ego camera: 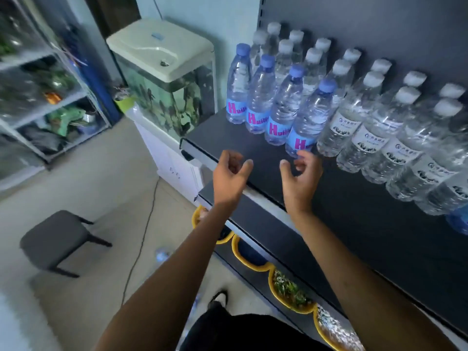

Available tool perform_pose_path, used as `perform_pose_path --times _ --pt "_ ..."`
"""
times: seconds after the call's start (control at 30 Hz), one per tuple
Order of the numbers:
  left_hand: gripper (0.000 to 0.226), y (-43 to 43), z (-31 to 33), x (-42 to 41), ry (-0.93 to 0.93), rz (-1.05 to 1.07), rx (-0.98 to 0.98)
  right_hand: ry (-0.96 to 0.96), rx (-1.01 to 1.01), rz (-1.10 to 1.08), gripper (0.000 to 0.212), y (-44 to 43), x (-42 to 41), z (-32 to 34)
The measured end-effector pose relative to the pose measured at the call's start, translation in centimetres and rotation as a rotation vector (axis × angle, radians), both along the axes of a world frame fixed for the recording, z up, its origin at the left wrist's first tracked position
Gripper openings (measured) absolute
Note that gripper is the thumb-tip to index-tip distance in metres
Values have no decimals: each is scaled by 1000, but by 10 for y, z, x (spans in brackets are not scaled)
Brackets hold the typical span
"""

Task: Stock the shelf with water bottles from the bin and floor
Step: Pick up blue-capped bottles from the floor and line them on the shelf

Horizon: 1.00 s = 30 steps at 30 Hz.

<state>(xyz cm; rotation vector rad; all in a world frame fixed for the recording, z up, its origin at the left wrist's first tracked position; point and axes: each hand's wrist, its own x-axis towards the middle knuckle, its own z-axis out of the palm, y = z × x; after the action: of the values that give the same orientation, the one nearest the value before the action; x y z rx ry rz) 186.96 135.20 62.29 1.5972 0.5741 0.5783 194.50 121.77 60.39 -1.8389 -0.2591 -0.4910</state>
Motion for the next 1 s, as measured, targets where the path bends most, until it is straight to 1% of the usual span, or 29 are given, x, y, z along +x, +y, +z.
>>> perform_pose_path --times 0.1,0.17,0.23,0.33,0.43,0.53,0.63,0.77,0.9,1.0 --pt "13 -4 -19 -53 13 149 -75 -47 -38 215 28 6 -35 -2" --pt "12 -1 -44 -94 49 309 -132 -84 -70 358 24 9 -61 -8" --pt "16 2 -75 -138 104 471 -193 -101 -119 489 22 12 -86 -22" --pt "22 -3 -128 -205 206 666 -255 -22 -209 661 21 12 -122 -64" --pt "28 -14 -183 -254 298 775 -286 36 -325 794 21 11 -154 -123" --pt "37 -25 -243 -286 421 799 -322 150 -457 888 22 6 -180 -191" --pt "48 -33 -315 -310 550 801 -316 211 -570 961 24 6 -196 -267" --pt "57 -41 -416 -327 707 730 -309 291 -699 995 27 13 -210 -377" --pt "59 -34 -526 -332 789 667 -314 390 -800 1022 30 36 -220 -490" --pt "59 -24 -610 -330 851 550 -335 451 -866 1047 35 62 -225 -580"
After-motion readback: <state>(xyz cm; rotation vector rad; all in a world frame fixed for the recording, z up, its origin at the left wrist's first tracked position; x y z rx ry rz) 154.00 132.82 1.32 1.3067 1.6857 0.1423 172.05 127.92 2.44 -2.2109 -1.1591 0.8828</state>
